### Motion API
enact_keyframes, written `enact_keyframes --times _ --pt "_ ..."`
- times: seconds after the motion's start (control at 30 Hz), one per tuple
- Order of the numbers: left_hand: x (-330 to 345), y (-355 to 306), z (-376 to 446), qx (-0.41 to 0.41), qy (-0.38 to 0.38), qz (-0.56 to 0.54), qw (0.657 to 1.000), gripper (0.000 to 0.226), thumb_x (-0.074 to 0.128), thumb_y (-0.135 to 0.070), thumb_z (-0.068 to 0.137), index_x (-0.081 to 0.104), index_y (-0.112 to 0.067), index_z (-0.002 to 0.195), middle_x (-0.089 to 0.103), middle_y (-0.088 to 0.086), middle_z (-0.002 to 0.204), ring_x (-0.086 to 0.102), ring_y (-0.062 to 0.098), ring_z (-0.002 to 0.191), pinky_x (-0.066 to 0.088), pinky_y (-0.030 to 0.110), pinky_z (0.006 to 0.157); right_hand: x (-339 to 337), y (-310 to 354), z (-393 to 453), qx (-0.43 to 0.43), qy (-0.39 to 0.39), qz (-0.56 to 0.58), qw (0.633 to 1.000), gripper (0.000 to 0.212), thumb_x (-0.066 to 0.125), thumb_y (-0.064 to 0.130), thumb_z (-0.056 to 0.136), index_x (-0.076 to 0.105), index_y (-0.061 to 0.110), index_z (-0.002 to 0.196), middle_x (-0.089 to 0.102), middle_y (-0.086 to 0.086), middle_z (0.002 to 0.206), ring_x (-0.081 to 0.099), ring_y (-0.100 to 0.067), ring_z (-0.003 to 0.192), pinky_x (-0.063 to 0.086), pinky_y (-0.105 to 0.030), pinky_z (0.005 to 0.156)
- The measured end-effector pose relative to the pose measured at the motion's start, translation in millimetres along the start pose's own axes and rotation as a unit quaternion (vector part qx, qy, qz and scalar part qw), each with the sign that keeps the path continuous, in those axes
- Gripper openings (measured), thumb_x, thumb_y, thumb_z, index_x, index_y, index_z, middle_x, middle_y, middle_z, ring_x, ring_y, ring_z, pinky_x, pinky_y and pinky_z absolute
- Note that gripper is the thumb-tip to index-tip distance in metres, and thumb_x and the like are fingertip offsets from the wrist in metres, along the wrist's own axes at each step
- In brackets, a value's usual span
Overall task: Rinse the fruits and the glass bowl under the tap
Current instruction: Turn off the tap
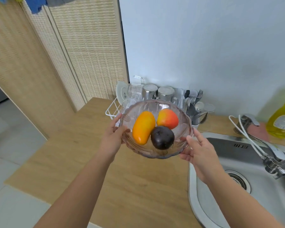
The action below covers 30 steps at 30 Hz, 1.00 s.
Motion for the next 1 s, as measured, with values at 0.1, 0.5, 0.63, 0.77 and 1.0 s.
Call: enact_keyframes --times 0.1,0.5,0.63,0.77,1.0 --pt "8 -11 28 0.013 -0.002 0.002 1.000 0.041 0.055 -0.032 0.103 0.051 -0.038 0.144 0.072 0.007 0.109 0.068 0.018 0.096 0.054 0.030 0.066 9 14 25 -0.023 -0.006 -0.011 1.000 0.041 0.047 0.022 0.102 0.047 0.031 0.142 0.072 -0.001 0.087 0.060 -0.019 0.057 0.051 -0.031 0.056" --pt "39 0 112 0.022 -0.047 0.026 0.998 0.044 0.046 -0.028 0.106 0.044 -0.026 0.150 0.069 0.006 0.099 0.066 0.016 0.088 0.060 0.042 0.079 23 24 96 -0.031 -0.026 -0.037 0.998 0.055 0.060 0.013 0.090 0.047 0.019 0.143 0.064 -0.002 0.128 0.065 -0.014 0.096 0.055 -0.027 0.082" --pt "43 2 126 0.023 -0.063 0.062 0.996 0.044 0.046 -0.027 0.106 0.045 -0.025 0.149 0.069 0.005 0.095 0.066 0.019 0.087 0.059 0.036 0.071 28 18 107 -0.038 -0.013 -0.073 0.996 0.077 0.065 0.018 0.075 0.039 0.023 0.148 0.047 0.000 0.149 0.042 -0.018 0.138 0.038 -0.042 0.111" --pt "45 5 136 0.033 -0.070 0.112 0.991 0.046 0.043 -0.027 0.106 0.043 -0.024 0.151 0.070 0.011 0.116 0.067 0.021 0.098 0.057 0.040 0.084 34 26 103 -0.045 -0.027 -0.078 0.996 0.071 0.057 0.003 0.092 0.024 0.016 0.154 0.032 0.001 0.157 0.029 -0.015 0.145 0.027 -0.033 0.113" --pt "49 11 150 0.021 -0.062 0.149 0.987 0.044 0.041 -0.022 0.106 0.046 -0.023 0.150 0.071 0.012 0.099 0.063 0.017 0.073 0.053 0.030 0.058 32 15 121 -0.044 -0.039 -0.108 0.992 0.069 0.059 0.009 0.095 0.024 0.016 0.154 0.029 0.001 0.159 0.028 -0.018 0.146 0.028 -0.040 0.117"
Point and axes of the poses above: each hand's wrist, its own z-axis towards the middle knuckle, its own x-axis out of the palm, y = z × x, the point moved 8 cm from there along z, towards the middle knuckle
